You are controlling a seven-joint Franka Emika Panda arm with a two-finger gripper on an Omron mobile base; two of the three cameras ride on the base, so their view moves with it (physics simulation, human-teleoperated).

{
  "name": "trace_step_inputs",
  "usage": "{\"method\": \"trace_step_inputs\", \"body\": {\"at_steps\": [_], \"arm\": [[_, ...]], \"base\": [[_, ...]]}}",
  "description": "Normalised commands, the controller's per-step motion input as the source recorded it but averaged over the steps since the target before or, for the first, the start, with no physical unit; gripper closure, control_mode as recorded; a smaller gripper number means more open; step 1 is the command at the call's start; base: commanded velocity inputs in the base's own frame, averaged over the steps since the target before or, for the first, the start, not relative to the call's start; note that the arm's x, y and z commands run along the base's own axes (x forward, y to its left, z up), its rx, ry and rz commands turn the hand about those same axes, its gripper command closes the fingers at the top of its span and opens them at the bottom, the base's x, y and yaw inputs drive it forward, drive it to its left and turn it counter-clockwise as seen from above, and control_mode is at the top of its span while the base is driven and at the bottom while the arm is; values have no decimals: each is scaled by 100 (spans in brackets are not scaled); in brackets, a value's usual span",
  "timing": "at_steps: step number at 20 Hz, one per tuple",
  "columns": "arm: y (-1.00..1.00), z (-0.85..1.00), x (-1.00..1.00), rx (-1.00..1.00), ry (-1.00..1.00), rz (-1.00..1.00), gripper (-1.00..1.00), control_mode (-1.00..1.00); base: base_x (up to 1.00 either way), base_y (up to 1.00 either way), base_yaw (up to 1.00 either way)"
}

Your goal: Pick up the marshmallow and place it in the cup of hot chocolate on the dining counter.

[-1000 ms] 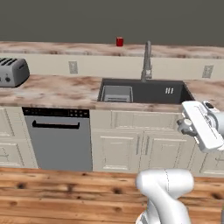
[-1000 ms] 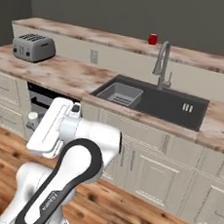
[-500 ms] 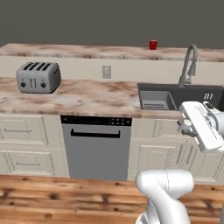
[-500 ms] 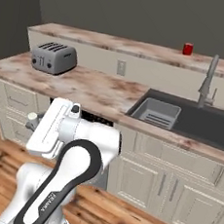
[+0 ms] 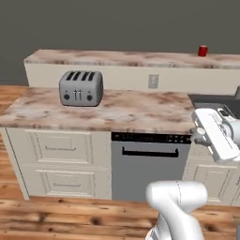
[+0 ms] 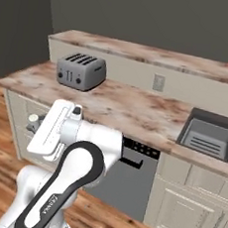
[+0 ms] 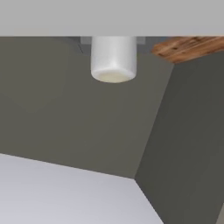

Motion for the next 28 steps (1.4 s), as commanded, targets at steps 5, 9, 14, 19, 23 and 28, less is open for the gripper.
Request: {"method": "trace_step_inputs", "body": {"at_steps": [5, 9, 14, 19, 23, 28], "arm": [[0, 0, 0, 0, 0, 0, 100, 100], [0, 0, 0, 0, 0, 0, 100, 100], [0, 0, 0, 0, 0, 0, 100, 100], [0, 0, 0, 0, 0, 0, 100, 100], [0, 0, 0, 0, 0, 0, 100, 100], [0, 0, 0, 0, 0, 0, 100, 100]], "base": [[63, 100, 0], [67, 100, 0], [66, 100, 0], [58, 100, 0], [56, 100, 0], [55, 100, 0]]}}
